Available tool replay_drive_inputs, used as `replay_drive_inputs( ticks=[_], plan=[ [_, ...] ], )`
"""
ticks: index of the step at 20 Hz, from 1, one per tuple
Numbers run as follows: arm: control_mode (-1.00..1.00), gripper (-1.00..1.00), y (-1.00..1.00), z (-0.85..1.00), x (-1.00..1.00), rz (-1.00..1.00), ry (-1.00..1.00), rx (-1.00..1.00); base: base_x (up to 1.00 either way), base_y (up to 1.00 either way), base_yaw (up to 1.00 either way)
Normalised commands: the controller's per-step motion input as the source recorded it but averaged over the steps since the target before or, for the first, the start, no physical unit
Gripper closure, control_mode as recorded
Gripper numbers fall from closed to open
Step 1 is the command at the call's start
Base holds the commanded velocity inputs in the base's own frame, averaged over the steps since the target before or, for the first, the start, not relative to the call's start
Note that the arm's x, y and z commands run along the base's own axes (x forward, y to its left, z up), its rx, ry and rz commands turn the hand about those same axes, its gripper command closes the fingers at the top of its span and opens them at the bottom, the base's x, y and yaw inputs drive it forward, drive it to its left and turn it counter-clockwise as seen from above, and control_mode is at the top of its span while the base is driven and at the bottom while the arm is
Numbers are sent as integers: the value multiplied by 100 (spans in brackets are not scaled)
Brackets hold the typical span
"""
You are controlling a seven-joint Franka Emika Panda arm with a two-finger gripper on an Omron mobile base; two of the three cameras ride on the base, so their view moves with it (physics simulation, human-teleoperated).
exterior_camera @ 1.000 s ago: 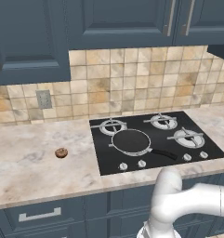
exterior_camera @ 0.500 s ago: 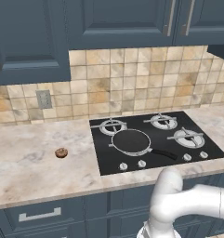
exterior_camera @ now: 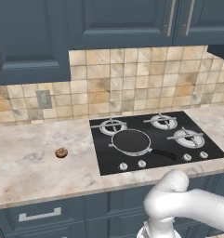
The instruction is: Put the mushroom and sweet potato in the pan. Then turn on the front left burner and set the heat to medium.
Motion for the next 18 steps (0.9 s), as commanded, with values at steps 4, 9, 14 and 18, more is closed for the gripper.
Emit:
replay_drive_inputs(
  ticks=[4, 9, 14, 18],
  plan=[
    [-100, 100, 100, 55, -40, -1, -18, 0, 0, 0, 0],
    [-100, 100, 100, 29, -2, -12, -20, 0, 0, 0, 0],
    [-100, 100, 100, 39, -5, -20, -7, -5, 0, 0, 0],
    [-100, 100, 100, 63, -1, -16, 7, -16, 0, 0, 0]
  ],
)
